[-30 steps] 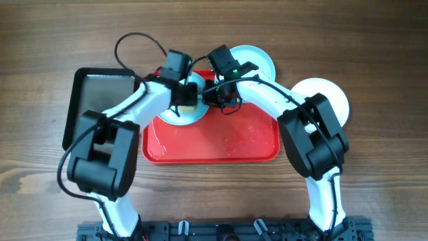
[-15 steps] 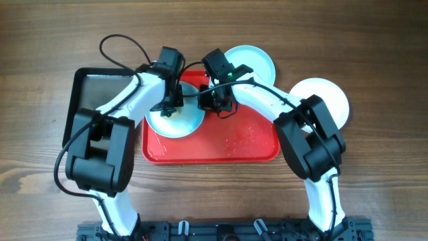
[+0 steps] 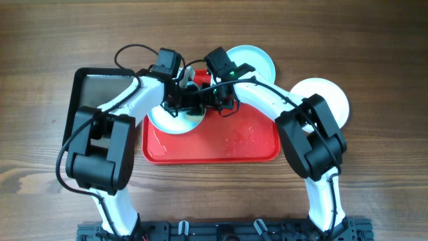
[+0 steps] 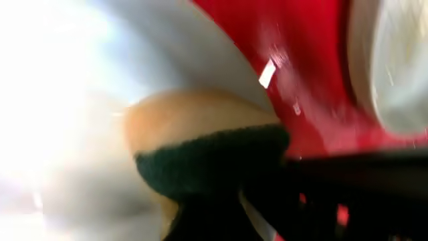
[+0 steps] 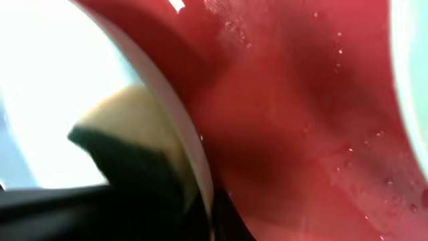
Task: Clean dirty plates on tray and stack at the side
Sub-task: 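Scrub the light-blue plate with the sponge while right gripper holds it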
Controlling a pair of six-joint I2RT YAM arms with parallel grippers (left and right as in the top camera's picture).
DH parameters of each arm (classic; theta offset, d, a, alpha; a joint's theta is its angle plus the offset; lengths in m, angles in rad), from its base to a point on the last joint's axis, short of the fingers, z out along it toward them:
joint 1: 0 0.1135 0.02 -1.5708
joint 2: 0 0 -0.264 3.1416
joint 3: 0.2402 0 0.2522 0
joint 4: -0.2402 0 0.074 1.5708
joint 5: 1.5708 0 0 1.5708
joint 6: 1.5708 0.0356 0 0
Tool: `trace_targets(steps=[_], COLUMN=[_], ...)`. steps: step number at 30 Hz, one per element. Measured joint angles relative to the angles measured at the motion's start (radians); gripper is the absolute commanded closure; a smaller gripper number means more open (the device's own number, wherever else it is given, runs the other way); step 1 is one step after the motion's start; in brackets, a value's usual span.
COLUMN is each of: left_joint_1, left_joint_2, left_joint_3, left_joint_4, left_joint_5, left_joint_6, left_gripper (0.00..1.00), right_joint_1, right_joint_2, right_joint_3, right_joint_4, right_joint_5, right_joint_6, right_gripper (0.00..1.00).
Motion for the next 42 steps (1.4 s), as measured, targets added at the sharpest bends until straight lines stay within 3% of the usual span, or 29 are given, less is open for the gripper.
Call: trace_targets(steps=[7,10,13,16,21,24,28,33,37,42], left_joint_1=[-0.012,-0.01,-0.007,0.01,0.056,0.049,0.052,0.073,0.097,0.097], left_joint_2=[-0.008,-0.008,-0.008,-0.01,-0.014,-0.005,0.008,0.008,0.007,-0.003], left_joint_3=[0.029,0.038,0.042,0.048,0.04,0.024,0.008,-0.002,0.003,0.021], left_joint_4=[-0.02,-0.116,-0.194,-0.225,-0.332,-0.346,-0.278,-0.061,0.096,0.042], left_joint_5=[-0.393,-0.553,-0.59,-0.491,-0.08,0.081,0.164,0.103,-0.092,-0.365], left_joint_6=[-0.242,-0.292,-0.278,-0.119,0.254,0.379,0.436,0.256,0.077,-0.106], left_gripper=[0.96,0.96,0.96,0.96,0.96,0.96,0.96,0.96,0.96,0.96], right_joint_1=[0.003,0.008,0.008,0.008,0.006,0.006,0.006,0.001,0.001,0.006], right_joint_2=[0.002,0.002,0.002,0.002,0.002,0.002,0.002,0.002,0.003,0.003], right_joint_3=[0.0,0.0,0.0,0.0,0.0,0.0,0.0,0.0,0.0,0.0], right_joint_4=[0.007,0.006,-0.001,-0.009,-0.016,-0.017,-0.017,0.007,0.008,0.018], right_joint_5=[-0.007,-0.013,-0.016,-0.02,-0.02,-0.02,-0.02,-0.008,-0.005,-0.008], right_joint_6=[0.011,0.011,0.007,0.006,-0.006,-0.01,-0.013,-0.004,0.008,0.008], right_gripper=[0.96,0.96,0.96,0.96,0.95,0.96,0.96,0.96,0.96,0.96])
